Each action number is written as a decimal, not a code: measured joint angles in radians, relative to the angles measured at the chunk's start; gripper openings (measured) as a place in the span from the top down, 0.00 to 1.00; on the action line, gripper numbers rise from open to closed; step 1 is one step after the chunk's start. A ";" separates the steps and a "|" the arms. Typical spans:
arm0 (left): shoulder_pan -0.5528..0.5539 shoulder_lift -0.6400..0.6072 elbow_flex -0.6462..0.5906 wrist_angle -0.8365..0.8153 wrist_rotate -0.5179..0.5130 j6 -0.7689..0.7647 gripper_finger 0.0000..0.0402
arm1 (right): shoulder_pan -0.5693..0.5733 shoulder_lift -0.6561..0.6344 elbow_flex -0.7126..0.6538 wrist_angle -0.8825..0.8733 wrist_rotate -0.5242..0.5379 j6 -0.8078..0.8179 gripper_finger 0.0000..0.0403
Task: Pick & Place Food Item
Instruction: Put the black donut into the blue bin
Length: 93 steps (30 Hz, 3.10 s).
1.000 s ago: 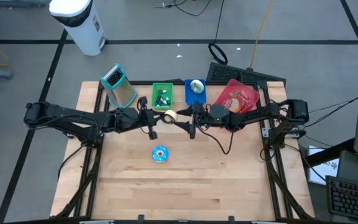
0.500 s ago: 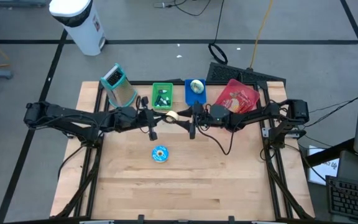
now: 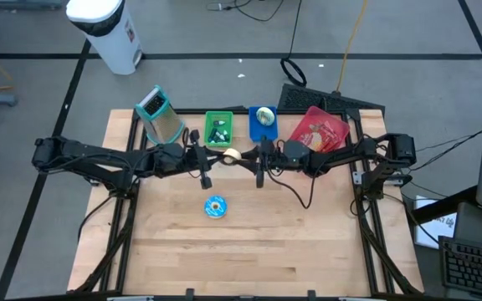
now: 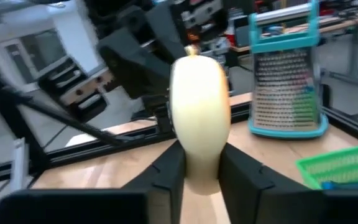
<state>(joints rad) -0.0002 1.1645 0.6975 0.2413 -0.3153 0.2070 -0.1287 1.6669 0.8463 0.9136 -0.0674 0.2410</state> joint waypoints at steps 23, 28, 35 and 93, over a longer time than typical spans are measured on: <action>0.000 -0.169 0.002 -0.025 -0.003 -0.061 0.37 | -0.001 -0.035 -0.002 -0.142 -0.012 -0.044 0.98; 0.003 -0.199 -0.004 -0.106 0.007 -0.056 0.32 | -0.067 -0.128 -0.001 -0.269 -0.011 -0.019 0.98; 0.054 -0.186 -0.108 -0.050 0.004 -0.114 0.31 | -0.211 -0.211 0.043 -0.514 -0.009 -0.028 0.98; 0.150 -0.183 -0.266 0.099 0.056 -0.245 0.31 | -0.493 0.103 0.082 -0.556 0.073 -0.130 0.59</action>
<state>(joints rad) 0.1498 0.9817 0.4316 0.3405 -0.2595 -0.0380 -0.6221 1.7695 0.9287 0.3577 0.0054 0.1110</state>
